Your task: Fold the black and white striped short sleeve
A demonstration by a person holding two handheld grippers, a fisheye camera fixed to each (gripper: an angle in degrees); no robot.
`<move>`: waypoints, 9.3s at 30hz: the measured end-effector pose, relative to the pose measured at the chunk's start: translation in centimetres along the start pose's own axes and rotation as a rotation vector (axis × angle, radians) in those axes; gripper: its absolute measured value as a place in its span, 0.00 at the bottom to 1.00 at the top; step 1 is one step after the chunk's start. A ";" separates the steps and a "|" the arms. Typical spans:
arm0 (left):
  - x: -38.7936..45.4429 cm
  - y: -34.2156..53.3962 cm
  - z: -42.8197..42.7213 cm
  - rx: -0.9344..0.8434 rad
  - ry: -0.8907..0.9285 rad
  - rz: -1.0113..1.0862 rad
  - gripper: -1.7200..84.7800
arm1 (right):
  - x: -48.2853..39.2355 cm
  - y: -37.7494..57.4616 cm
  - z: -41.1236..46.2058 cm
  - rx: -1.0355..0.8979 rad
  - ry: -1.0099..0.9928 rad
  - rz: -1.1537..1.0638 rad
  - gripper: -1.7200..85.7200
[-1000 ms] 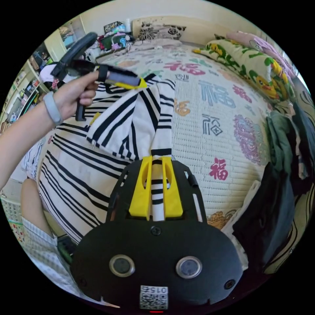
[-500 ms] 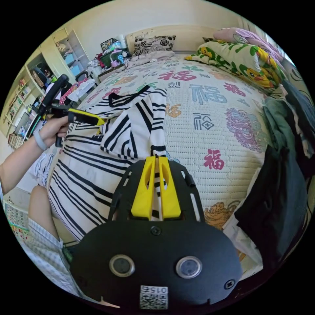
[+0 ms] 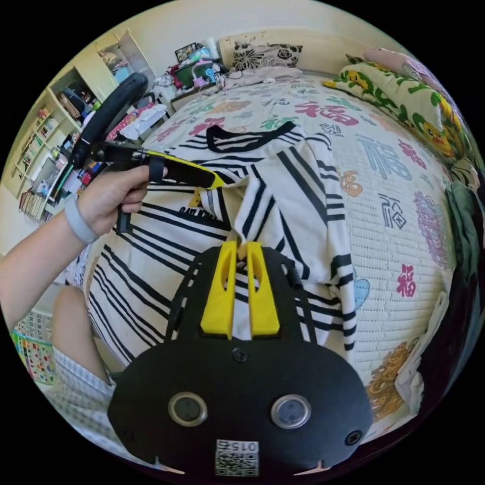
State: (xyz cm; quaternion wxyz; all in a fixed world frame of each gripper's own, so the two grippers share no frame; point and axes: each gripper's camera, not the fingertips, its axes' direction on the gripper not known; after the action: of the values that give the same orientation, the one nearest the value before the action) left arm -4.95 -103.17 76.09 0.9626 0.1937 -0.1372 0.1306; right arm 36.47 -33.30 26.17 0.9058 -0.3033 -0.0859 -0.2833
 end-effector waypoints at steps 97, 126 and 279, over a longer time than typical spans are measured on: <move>6.0 13.1 -69.7 0.475 0.048 -0.061 0.02 | -5.1 -16.9 39.7 -0.109 -0.232 -0.018 0.01; 12.8 16.4 -54.1 0.304 -0.011 -0.099 0.06 | -4.6 -11.1 38.9 -0.237 0.041 -0.521 0.01; 2.5 11.2 -59.9 0.195 0.184 -0.480 0.13 | 17.3 11.1 -17.8 -0.005 -0.379 0.357 0.12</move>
State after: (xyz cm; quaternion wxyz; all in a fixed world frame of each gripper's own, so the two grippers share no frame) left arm 6.78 -68.19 27.51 0.9513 0.2996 0.0137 -0.0715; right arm 56.70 -44.66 12.06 0.9083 -0.3637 -0.1986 -0.0571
